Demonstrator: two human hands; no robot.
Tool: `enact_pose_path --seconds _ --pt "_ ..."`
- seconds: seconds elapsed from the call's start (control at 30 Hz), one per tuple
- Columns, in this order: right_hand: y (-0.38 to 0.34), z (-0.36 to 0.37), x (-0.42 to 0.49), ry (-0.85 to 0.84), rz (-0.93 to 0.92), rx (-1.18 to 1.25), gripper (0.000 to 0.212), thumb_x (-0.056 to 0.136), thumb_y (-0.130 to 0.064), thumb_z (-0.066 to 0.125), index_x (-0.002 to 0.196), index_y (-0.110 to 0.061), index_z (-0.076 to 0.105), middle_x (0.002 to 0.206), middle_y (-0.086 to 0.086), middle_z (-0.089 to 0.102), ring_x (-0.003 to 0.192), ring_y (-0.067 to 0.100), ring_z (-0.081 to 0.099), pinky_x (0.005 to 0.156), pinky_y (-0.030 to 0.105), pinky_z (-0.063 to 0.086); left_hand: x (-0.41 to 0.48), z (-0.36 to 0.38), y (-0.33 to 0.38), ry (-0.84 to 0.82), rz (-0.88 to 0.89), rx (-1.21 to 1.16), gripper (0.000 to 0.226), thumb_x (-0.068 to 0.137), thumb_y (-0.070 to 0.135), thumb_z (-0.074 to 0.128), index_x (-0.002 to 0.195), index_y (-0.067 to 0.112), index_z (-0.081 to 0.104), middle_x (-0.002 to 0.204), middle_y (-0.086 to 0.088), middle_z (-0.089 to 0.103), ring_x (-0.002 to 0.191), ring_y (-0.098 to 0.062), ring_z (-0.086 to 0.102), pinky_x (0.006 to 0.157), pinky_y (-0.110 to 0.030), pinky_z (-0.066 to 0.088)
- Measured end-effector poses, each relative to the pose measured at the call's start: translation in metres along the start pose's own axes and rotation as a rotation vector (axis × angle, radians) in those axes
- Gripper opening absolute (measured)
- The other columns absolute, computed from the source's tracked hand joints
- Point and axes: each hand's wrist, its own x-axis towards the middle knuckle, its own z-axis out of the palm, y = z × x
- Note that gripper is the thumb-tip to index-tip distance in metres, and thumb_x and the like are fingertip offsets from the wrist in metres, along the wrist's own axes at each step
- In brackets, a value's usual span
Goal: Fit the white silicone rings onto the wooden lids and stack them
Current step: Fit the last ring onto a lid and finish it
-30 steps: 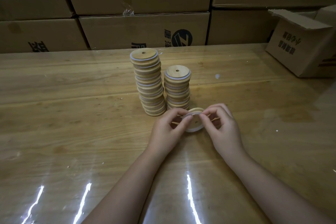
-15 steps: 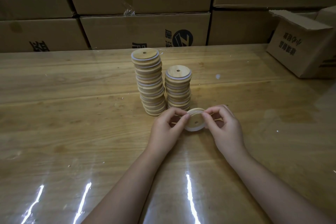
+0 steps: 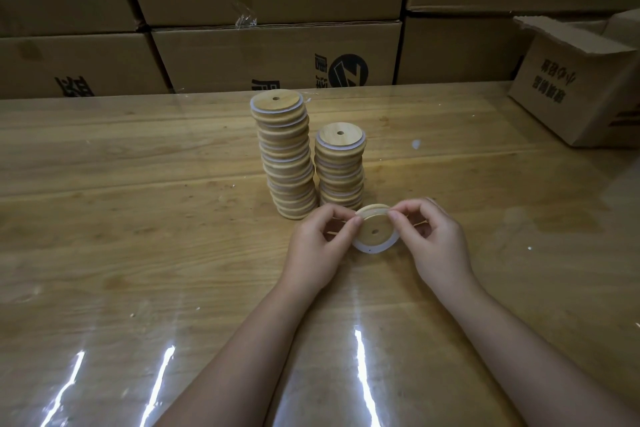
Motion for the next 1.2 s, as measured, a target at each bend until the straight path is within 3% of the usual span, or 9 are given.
enact_pose_path --seconds 0.13,0.37,0.7,0.87,1.0,1.1,1.2 --pt "-0.001 -0.006 0.004 -0.075 0.075 0.06 0.015 0.083 -0.01 0.067 0.076 -0.023 0.064 0.081 -0.007 0.062 0.07 0.01 0.056 0.065 0.025 0.047 0.0 0.0 0.0 -0.002 0.026 0.02 0.018 0.086 0.015 0.066 0.078 0.03 0.062 0.082 0.008 0.068 0.078 -0.006 0.064 0.071 -0.022 0.051" --pt "-0.002 -0.014 0.008 -0.154 0.095 0.037 0.009 0.085 -0.01 0.065 0.079 -0.016 0.068 0.084 -0.001 0.063 0.076 0.006 0.056 0.068 0.014 0.045 0.001 0.001 -0.002 0.006 0.083 0.084 0.007 0.086 0.018 0.063 0.081 0.022 0.063 0.083 0.009 0.067 0.08 -0.003 0.062 0.071 -0.019 0.049" --pt "0.005 -0.015 0.009 -0.18 0.135 0.075 0.011 0.084 -0.011 0.065 0.079 -0.019 0.068 0.084 0.001 0.065 0.078 0.013 0.058 0.071 0.019 0.046 0.002 0.001 -0.004 0.01 0.073 0.081 0.013 0.085 0.018 0.062 0.078 0.029 0.059 0.079 0.014 0.065 0.078 0.0 0.061 0.069 -0.013 0.046" --pt "0.004 -0.011 0.007 -0.173 0.05 0.074 0.013 0.085 -0.006 0.063 0.077 -0.016 0.065 0.089 -0.005 0.061 0.083 -0.002 0.056 0.072 0.007 0.042 0.001 0.001 -0.003 0.015 0.029 0.056 0.018 0.084 0.019 0.066 0.074 0.032 0.058 0.076 0.018 0.066 0.075 0.001 0.062 0.068 -0.016 0.048" --pt "0.006 -0.009 0.005 -0.204 0.096 0.158 0.014 0.086 -0.008 0.062 0.08 -0.021 0.065 0.082 -0.008 0.067 0.078 0.0 0.06 0.073 0.01 0.045 0.0 0.002 -0.001 -0.001 0.054 0.016 0.002 0.084 0.021 0.064 0.083 0.022 0.062 0.081 0.015 0.066 0.078 -0.002 0.062 0.068 -0.018 0.049" --pt "0.004 -0.006 0.004 -0.22 0.037 0.142 0.02 0.086 -0.007 0.063 0.08 -0.027 0.065 0.084 -0.007 0.067 0.081 0.003 0.06 0.074 0.012 0.046 0.0 0.002 0.0 -0.026 0.174 0.062 0.011 0.084 0.019 0.065 0.095 0.015 0.066 0.091 0.009 0.066 0.087 -0.003 0.061 0.077 -0.019 0.048" --pt "0.003 -0.004 0.003 -0.223 -0.027 0.126 0.018 0.085 -0.005 0.064 0.081 -0.022 0.066 0.087 -0.005 0.065 0.084 0.008 0.061 0.075 0.016 0.048 0.0 0.002 -0.001 -0.037 0.195 0.05 0.008 0.084 0.013 0.066 0.091 0.01 0.069 0.094 0.008 0.067 0.089 -0.003 0.061 0.078 -0.019 0.046"
